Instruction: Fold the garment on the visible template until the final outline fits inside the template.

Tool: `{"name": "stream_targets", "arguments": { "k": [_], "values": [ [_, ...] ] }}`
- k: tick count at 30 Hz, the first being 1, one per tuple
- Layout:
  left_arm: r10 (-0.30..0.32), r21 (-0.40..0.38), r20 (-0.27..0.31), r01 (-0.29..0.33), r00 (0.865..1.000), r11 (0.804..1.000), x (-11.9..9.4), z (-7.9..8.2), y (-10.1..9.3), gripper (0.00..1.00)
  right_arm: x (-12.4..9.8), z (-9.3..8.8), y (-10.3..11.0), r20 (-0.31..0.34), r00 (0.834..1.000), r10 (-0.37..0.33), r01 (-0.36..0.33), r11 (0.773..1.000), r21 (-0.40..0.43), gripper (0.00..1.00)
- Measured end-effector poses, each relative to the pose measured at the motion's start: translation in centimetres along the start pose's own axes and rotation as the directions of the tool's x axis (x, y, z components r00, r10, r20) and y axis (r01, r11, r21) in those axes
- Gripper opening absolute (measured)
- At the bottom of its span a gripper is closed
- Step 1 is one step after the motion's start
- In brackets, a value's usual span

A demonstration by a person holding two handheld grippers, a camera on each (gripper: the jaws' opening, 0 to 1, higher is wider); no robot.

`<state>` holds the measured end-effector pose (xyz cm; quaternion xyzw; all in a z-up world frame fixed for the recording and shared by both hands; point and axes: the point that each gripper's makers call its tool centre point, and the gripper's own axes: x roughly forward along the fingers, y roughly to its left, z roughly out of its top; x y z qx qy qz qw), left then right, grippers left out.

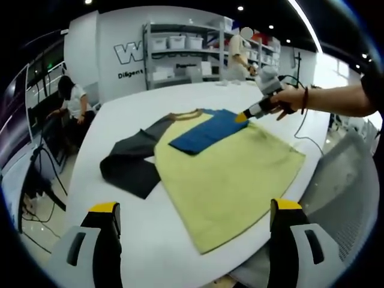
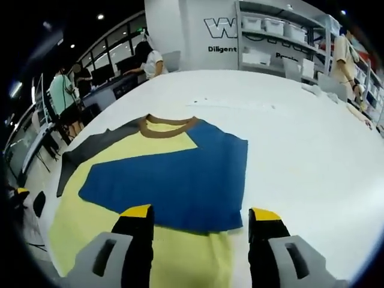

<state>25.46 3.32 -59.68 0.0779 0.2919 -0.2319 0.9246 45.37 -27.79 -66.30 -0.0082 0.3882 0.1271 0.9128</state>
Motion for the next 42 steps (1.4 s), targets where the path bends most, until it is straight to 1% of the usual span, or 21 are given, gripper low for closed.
{"name": "stream_targets", "arguments": {
  "k": [1, 2, 3, 4, 6, 8, 10, 15, 19, 22, 24, 30, 33, 37, 42],
  "values": [
    [0.003, 0.001, 0.002, -0.003, 1.0, 1.0, 0.0, 0.0, 0.1, 0.99, -0.1, -0.1, -0.2, -0.004, 1.0, -0.002, 0.002, 1.0, 0.006, 0.5],
    [0.004, 0.001, 0.003, -0.004, 1.0, 1.0, 0.0, 0.0, 0.1, 0.99, -0.2, -0.2, -0.5, -0.004, 1.0, -0.013, 0.013, 1.0, 0.016, 0.4],
    [0.004, -0.002, 0.002, -0.004, 1.0, 1.0, -0.1, 0.0, 0.2, 0.99, -0.2, -0.1, -1.1, 0.008, 1.0, -0.03, 0.03, 0.999, 0.027, 0.34],
    [0.004, -0.003, 0.002, -0.004, 1.0, 1.0, -0.1, 0.0, 0.2, 0.99, -0.2, -0.1, -1.4, 0.011, 0.999, -0.041, 0.041, 0.998, 0.037, 0.31],
    [0.006, -0.002, 0.0, -0.006, 1.0, 1.0, -0.1, -0.1, 0.2, 0.99, -0.3, -0.5, -1.7, -0.008, 0.999, -0.047, 0.047, 0.998, 0.045, 0.3],
    [0.007, -0.004, -0.002, -0.007, 1.0, 1.0, -0.1, -0.1, 0.3, 0.99, -0.2, -0.9, -2.0, -0.012, 0.999, -0.045, 0.046, 0.997, 0.06, 0.29],
    [0.006, -0.006, -0.001, -0.006, 1.0, 1.0, -0.1, -0.1, 0.3, 0.99, -0.3, -1.2, -1.7, -0.024, 0.999, -0.042, 0.043, 0.997, 0.064, 0.28],
    [0.004, -0.005, -0.001, -0.004, 1.0, 1.0, 0.0, -0.1, 0.1, 0.99, -0.1, -2.1, -1.7, -0.036, 0.998, -0.054, 0.055, 0.997, 0.052, 0.2],
    [0.008, -0.005, -0.004, -0.008, 1.0, 1.0, -0.1, -0.1, 0.2, 0.99, -0.1, -2.1, -1.8, -0.028, 0.998, -0.058, 0.059, 0.996, 0.06, 0.16],
    [0.009, -0.006, -0.009, -0.009, 1.0, 1.0, -0.1, -0.2, 0.2, 0.98, 0.0, -2.1, -2.0, -0.026, 0.998, -0.06, 0.062, 0.997, 0.054, 0.08],
    [0.011, -0.007, -0.011, -0.011, 1.0, 1.0, -0.1, -0.2, 0.3, 0.98, 0.0, -2.1, -1.9, -0.022, 0.998, -0.056, 0.057, 0.996, 0.064, 0.05],
    [0.014, -0.01, -0.014, -0.014, 1.0, 1.0, 0.0, -0.3, 0.3, 0.98, -0.3, -1.8, -2.3, -0.032, 0.999, -0.043, 0.044, 0.999, 0.018, 0.0],
    [0.017, -0.012, -0.015, -0.017, 1.0, 1.0, -0.1, -0.3, 0.4, 0.98, -0.7, -1.8, -3.1, -0.042, 0.998, -0.051, 0.051, 0.999, -0.008, 0.0],
    [0.022, -0.022, -0.016, -0.022, 1.0, 1.0, 0.0, -0.4, 0.6, 0.97, -1.2, -2.1, -4.1, -0.05, 0.996, -0.067, 0.067, 0.998, -0.014, 0.0],
    [0.024, -0.024, -0.021, -0.025, 0.999, 0.999, 0.1, -0.5, 0.7, 0.96, -1.7, -2.3, -5.3, -0.062, 0.995, -0.082, 0.078, 0.995, -0.061, 0.0]
  ]
}}
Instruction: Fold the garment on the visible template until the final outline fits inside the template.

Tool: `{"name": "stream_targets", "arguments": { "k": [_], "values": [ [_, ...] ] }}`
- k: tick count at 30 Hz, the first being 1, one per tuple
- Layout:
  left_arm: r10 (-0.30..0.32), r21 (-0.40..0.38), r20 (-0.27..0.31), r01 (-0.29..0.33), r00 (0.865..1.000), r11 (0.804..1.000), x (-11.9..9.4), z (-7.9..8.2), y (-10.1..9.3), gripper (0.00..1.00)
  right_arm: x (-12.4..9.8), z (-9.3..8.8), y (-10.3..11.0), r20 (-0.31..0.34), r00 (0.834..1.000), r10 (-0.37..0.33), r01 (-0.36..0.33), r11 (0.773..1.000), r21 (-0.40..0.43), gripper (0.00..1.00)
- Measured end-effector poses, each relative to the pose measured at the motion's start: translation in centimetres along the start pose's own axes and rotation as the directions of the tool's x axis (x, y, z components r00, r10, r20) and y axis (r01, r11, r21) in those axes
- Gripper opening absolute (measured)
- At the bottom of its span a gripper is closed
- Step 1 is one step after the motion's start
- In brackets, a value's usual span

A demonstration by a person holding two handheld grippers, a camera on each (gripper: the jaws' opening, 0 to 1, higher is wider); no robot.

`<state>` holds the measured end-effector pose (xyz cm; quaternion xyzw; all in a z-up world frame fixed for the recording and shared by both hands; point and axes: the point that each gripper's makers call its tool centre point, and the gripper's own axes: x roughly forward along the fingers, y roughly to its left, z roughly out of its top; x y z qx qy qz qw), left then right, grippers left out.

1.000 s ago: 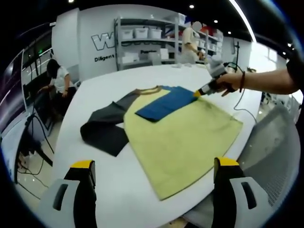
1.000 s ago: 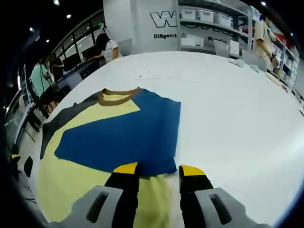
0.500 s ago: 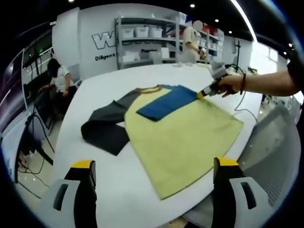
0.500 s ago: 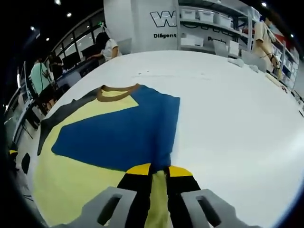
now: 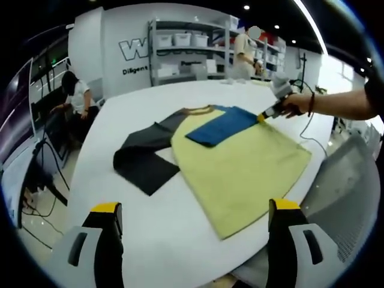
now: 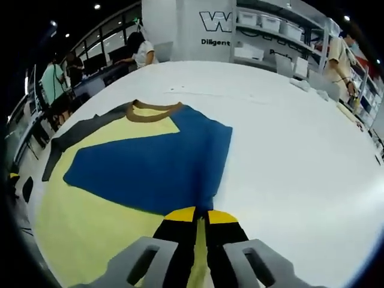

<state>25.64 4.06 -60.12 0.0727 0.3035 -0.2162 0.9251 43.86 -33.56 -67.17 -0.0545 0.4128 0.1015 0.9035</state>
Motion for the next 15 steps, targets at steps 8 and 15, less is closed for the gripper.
{"name": "stream_targets", "arguments": {
  "k": [8, 15],
  "values": [
    [-0.004, 0.001, -0.006, 0.004, 1.0, 1.0, 0.2, -0.1, 0.0, 0.96, -0.1, -0.3, -2.1, -0.02, 1.0, -0.023, 0.022, 0.999, -0.038, 0.0],
    [-0.006, 0.001, -0.014, 0.006, 1.0, 1.0, 0.3, -0.1, -0.1, 0.96, 0.0, -0.4, -3.9, -0.037, 0.998, -0.044, 0.042, 0.998, -0.053, 0.0]
  ]
}}
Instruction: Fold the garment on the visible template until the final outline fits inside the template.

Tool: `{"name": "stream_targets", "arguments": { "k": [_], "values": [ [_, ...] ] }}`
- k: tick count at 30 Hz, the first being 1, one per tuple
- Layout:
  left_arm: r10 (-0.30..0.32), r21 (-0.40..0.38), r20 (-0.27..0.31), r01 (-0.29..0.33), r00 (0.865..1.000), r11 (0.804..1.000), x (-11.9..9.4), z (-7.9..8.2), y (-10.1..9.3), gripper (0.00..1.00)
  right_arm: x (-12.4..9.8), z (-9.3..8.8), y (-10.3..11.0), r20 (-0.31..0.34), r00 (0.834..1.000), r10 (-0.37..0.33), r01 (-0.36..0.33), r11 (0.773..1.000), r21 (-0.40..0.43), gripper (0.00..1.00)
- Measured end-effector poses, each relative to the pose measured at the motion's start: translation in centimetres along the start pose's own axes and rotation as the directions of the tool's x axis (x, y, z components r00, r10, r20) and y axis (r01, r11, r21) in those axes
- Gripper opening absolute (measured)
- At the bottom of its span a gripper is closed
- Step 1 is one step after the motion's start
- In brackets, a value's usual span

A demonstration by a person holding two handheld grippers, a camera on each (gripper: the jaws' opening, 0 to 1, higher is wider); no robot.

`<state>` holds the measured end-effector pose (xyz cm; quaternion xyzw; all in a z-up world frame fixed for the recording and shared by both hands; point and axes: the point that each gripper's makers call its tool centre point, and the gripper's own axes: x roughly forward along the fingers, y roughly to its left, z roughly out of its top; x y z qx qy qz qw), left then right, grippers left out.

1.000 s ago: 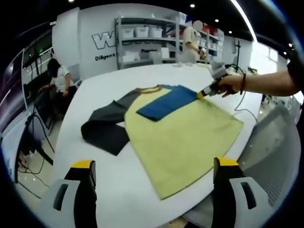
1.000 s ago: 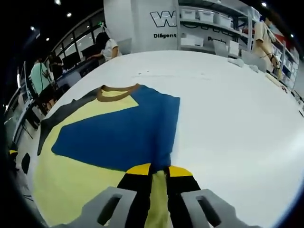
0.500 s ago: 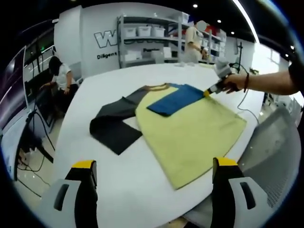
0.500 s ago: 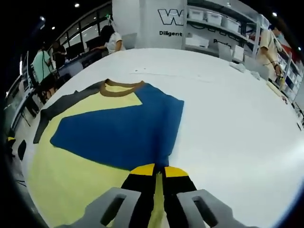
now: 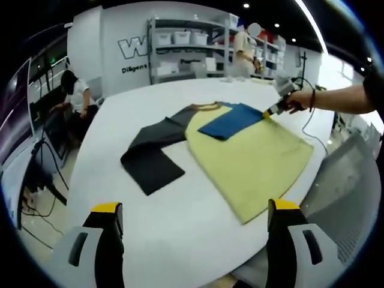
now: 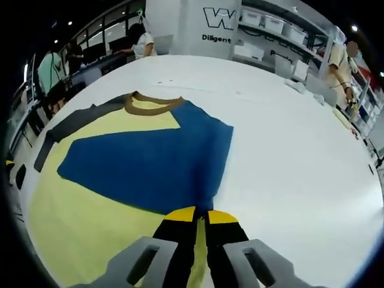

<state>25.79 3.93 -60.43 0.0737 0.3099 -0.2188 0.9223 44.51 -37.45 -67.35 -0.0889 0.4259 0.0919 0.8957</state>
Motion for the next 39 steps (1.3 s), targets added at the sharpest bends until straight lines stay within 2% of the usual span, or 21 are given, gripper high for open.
{"name": "stream_targets", "arguments": {
  "k": [4, 17, 26, 30, 33, 35, 39],
  "values": [
    [-0.002, 0.002, -0.002, 0.002, 1.0, 1.0, 0.1, 0.1, -0.1, 0.95, 0.0, 0.0, -0.6, -0.01, 1.0, -0.006, 0.006, 1.0, -0.011, 0.0],
    [0.014, -0.013, -0.003, -0.014, 1.0, 1.0, 0.1, 0.0, 0.2, 0.96, 0.1, -0.3, -2.3, -0.007, 1.0, -0.025, 0.026, 0.999, 0.037, 0.0],
    [0.042, -0.033, 0.003, -0.042, 0.999, 0.999, -0.1, -0.1, 0.9, 0.96, 0.2, -0.5, -2.4, 0.013, 1.0, -0.018, 0.016, 0.991, 0.136, 0.02],
    [0.051, -0.038, 0.004, -0.051, 0.999, 0.998, -0.2, 0.0, 1.1, 0.96, 0.2, -0.6, -2.5, 0.018, 1.0, -0.017, 0.014, 0.99, 0.139, 0.06],
    [0.056, -0.04, 0.006, -0.056, 0.998, 0.998, -0.2, 0.1, 1.3, 0.96, 0.0, -0.2, -2.7, 0.046, 0.999, -0.023, 0.016, 0.99, 0.142, 0.15],
    [0.06, -0.042, 0.006, -0.06, 0.998, 0.997, -0.2, 0.1, 1.4, 0.96, -0.3, 0.6, -2.8, 0.097, 0.995, -0.023, 0.007, 0.986, 0.169, 0.21],
    [0.065, -0.047, 0.008, -0.065, 0.998, 0.997, -0.1, 0.1, 1.5, 0.96, -1.5, 1.9, -2.5, 0.156, 0.988, 0.001, -0.027, 0.986, 0.166, 0.4]
  ]
}}
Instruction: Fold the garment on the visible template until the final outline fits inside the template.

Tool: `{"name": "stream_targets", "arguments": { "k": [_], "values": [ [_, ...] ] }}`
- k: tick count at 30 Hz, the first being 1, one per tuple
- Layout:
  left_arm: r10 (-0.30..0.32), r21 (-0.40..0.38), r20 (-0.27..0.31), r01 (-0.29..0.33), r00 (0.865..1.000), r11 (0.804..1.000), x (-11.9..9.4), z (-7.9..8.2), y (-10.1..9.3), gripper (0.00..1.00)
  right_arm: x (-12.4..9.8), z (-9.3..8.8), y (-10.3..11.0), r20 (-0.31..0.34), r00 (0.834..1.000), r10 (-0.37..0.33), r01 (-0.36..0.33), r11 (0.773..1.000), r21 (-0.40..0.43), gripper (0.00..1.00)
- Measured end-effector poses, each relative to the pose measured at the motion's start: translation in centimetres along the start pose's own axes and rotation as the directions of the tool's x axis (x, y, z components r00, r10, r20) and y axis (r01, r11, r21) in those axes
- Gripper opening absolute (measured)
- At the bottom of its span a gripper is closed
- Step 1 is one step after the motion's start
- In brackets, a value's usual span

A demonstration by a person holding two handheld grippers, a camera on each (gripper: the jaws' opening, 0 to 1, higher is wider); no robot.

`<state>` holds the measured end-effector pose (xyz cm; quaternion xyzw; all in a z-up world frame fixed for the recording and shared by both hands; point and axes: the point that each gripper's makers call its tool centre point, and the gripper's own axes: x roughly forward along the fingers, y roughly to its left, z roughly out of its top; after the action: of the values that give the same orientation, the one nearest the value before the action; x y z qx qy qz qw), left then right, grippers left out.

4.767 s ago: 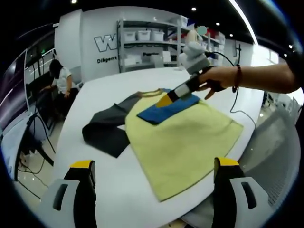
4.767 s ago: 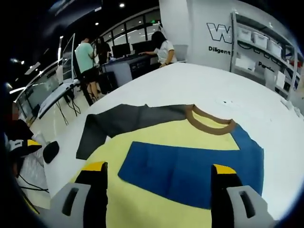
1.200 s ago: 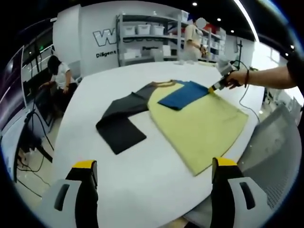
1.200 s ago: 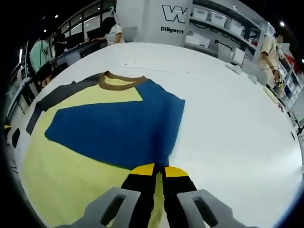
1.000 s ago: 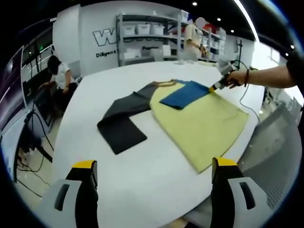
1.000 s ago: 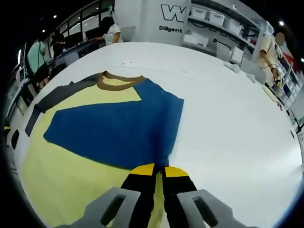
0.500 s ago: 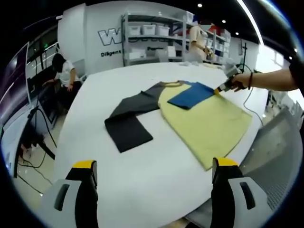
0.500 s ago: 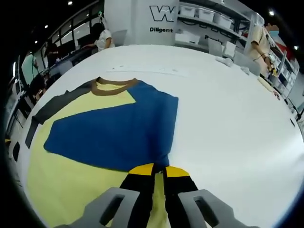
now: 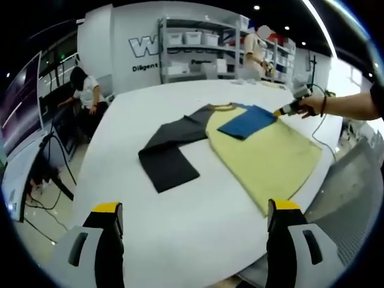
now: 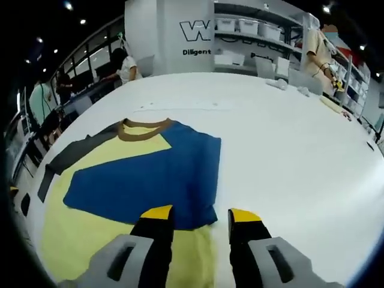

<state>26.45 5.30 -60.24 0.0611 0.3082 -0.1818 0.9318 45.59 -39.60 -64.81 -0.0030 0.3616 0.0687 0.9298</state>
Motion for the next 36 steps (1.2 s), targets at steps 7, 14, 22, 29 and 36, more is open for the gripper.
{"name": "stream_targets", "arguments": {
  "k": [7, 14, 22, 29, 36],
  "values": [
    [0.007, -0.009, 0.009, -0.007, 1.0, 1.0, 0.2, 0.3, 0.3, 0.95, -2.6, 1.5, 2.1, 0.075, 0.992, 0.098, -0.097, 0.995, -0.019, 0.76],
    [0.034, -0.019, 0.016, -0.034, 0.999, 0.999, 0.6, 0.8, 1.5, 0.94, -6.1, 1.4, 4.1, 0.097, 0.98, 0.175, -0.169, 0.983, -0.067, 0.98],
    [0.06, -0.029, 0.021, -0.059, 0.998, 0.998, 1.0, 1.2, 3.1, 0.93, -10.2, -0.1, 6.1, 0.087, 0.961, 0.262, -0.253, 0.962, -0.103, 0.99],
    [0.086, -0.036, 0.027, -0.086, 0.996, 0.996, 1.7, 2.0, 4.8, 0.91, -13.2, -1.4, 7.3, 0.074, 0.946, 0.316, -0.305, 0.944, -0.127, 0.99],
    [0.106, -0.054, 0.036, -0.104, 0.994, 0.993, 2.6, 2.8, 6.5, 0.86, -15.8, -2.8, 8.2, 0.059, 0.931, 0.36, -0.346, 0.923, -0.166, 0.99]
  ]
}}
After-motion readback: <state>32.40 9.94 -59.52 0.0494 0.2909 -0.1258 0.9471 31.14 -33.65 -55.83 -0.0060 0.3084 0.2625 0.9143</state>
